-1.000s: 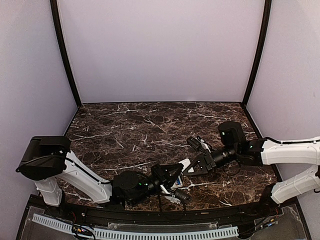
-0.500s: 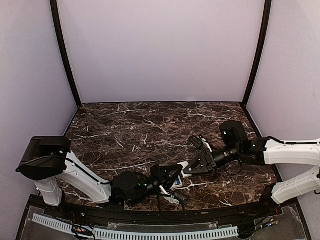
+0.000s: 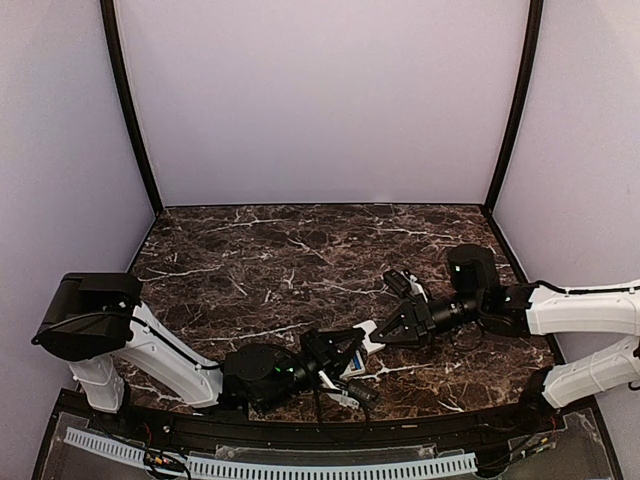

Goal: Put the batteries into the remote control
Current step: Adjust the battery cover on the remote control.

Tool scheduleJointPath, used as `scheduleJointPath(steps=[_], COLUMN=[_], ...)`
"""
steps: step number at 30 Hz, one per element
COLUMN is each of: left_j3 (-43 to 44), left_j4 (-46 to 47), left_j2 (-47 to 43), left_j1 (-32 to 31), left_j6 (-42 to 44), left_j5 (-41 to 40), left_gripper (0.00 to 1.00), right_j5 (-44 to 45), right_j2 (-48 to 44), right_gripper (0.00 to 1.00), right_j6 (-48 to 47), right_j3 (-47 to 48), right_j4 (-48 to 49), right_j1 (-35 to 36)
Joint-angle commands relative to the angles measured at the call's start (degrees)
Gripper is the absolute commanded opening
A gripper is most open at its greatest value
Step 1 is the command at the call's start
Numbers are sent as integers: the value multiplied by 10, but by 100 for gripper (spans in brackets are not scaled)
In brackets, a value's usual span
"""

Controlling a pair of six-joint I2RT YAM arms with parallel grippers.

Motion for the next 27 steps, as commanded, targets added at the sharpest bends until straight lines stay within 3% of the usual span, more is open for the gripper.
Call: scheduleJointPath(steps=[1, 16, 21, 25, 27], left_j3=[-8, -5, -7, -27, -36], left_j4=[153, 154, 153, 152, 144], left_j2=[2, 3, -2, -19, -18], left_j1=[-7, -8, -8, -7, -7], left_j6=[0, -5, -22, -71, -85], left_j5=[7, -7, -7, 24, 30], left_gripper=[0, 0, 0, 0, 0], right_j5=[-15, -24, -28, 39, 93], right_j2=[3, 14, -11, -60, -72], right_gripper=[18, 3, 26, 38, 43], right_j6=[19, 48, -1, -187, -235], right_j3=[-5, -21, -1, 75, 106], right_j4=[73, 112, 65, -148, -231], right_j1=[-5, -5, -5, -5, -7])
